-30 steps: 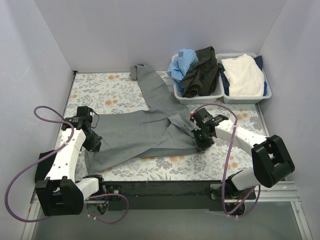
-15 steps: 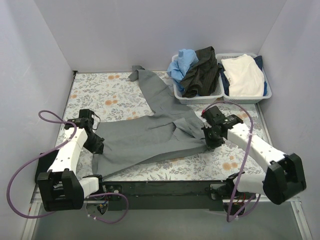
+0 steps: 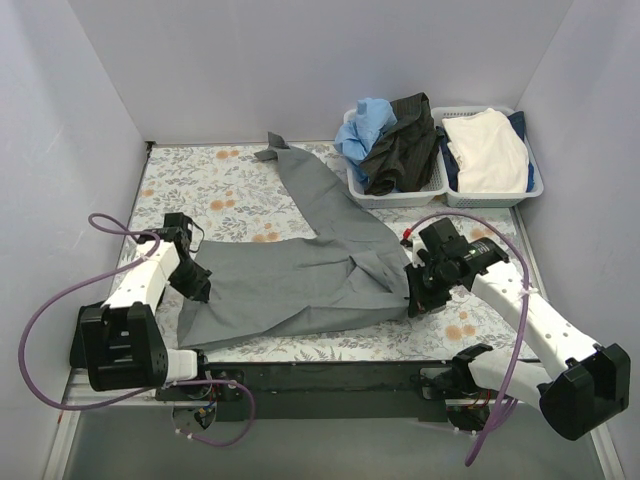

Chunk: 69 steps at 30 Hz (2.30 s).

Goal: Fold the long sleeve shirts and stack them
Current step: Flatten the shirt out

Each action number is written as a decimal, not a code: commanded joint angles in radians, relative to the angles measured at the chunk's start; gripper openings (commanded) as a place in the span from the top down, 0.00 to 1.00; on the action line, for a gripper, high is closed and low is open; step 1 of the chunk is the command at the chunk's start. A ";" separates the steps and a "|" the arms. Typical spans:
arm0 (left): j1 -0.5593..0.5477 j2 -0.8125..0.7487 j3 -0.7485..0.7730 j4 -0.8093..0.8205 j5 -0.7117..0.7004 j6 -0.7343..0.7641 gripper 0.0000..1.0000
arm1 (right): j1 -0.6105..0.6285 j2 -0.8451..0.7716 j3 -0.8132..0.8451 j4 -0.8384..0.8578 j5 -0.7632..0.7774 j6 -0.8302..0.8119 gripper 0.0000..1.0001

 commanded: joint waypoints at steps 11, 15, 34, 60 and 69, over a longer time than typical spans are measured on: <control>0.004 0.124 0.088 0.097 0.001 0.037 0.82 | -0.003 -0.019 0.189 -0.147 0.078 0.091 0.39; 0.005 0.104 0.086 0.088 -0.029 0.049 0.63 | -0.003 0.096 0.097 -0.032 0.077 0.078 0.39; -0.001 0.319 0.160 0.344 0.113 0.129 0.37 | 0.023 0.428 0.057 0.333 0.057 -0.029 0.30; -0.002 0.846 0.689 0.368 0.073 0.163 0.39 | -0.035 0.922 0.756 0.413 0.314 -0.055 0.99; 0.002 0.810 0.751 0.310 0.047 0.186 0.38 | -0.049 0.677 0.636 0.393 0.058 -0.074 0.99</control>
